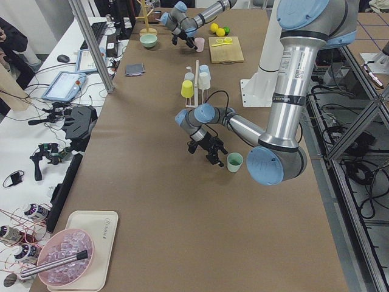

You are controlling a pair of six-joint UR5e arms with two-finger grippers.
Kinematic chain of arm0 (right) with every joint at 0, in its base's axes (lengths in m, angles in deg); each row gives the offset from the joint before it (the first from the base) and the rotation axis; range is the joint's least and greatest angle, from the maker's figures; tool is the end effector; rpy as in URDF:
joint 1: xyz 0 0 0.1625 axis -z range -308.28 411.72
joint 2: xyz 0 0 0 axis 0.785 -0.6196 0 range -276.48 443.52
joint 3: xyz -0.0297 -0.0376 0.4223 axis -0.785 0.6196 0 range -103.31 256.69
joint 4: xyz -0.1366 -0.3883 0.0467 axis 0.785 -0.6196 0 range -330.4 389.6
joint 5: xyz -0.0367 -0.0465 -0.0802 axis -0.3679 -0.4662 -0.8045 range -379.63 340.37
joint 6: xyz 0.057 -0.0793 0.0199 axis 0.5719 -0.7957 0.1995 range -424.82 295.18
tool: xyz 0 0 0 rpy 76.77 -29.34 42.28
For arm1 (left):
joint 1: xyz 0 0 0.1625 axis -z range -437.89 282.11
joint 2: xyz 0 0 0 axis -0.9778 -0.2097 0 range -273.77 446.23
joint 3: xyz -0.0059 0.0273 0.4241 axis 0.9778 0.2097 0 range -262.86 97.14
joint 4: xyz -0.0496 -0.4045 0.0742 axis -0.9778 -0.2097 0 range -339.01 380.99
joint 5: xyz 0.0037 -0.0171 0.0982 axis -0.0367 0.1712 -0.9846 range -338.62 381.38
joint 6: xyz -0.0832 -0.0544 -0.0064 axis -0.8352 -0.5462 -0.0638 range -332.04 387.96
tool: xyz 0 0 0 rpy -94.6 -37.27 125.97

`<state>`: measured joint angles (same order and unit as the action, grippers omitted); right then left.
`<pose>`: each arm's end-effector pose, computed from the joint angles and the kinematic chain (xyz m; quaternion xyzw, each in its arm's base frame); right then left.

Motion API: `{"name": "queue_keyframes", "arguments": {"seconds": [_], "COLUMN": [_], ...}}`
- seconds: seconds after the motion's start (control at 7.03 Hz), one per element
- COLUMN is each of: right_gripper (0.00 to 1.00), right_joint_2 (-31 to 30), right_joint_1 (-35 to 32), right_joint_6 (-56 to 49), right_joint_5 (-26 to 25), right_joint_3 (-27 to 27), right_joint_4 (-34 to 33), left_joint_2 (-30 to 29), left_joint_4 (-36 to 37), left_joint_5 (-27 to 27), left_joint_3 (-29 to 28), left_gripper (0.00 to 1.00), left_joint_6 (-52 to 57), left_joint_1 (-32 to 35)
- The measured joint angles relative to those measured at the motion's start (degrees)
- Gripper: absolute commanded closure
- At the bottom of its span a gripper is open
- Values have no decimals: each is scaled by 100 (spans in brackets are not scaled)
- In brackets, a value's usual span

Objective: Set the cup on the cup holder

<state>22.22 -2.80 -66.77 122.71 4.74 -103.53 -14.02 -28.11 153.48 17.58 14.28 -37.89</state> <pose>-0.3277 -0.5535 0.5678 -0.3624 -0.3330 -0.1597 0.8557 0.3483 -0.3792 0.5459 -0.3256 0.2141 0.2265 0.8927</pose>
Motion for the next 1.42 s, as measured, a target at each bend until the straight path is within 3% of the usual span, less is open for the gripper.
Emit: {"name": "queue_keyframes", "arguments": {"seconds": [0.43, 1.14, 1.42], "right_gripper": [9, 59, 62], "right_joint_2": [-57, -127, -126], "right_joint_1": [89, 78, 55], "right_joint_6": [-57, -66, -54], "right_joint_5": [133, 232, 246], "right_joint_3": [3, -4, -9], "right_joint_4": [-41, -278, -287], "left_joint_2": [53, 295, 369], "left_joint_4": [-3, -181, -208], "left_joint_5": [0, -8, -9], "left_joint_3": [86, 6, 3], "left_gripper": [2, 2, 2], "left_joint_6": [12, 83, 85], "left_joint_1": [-75, -247, -288]}}
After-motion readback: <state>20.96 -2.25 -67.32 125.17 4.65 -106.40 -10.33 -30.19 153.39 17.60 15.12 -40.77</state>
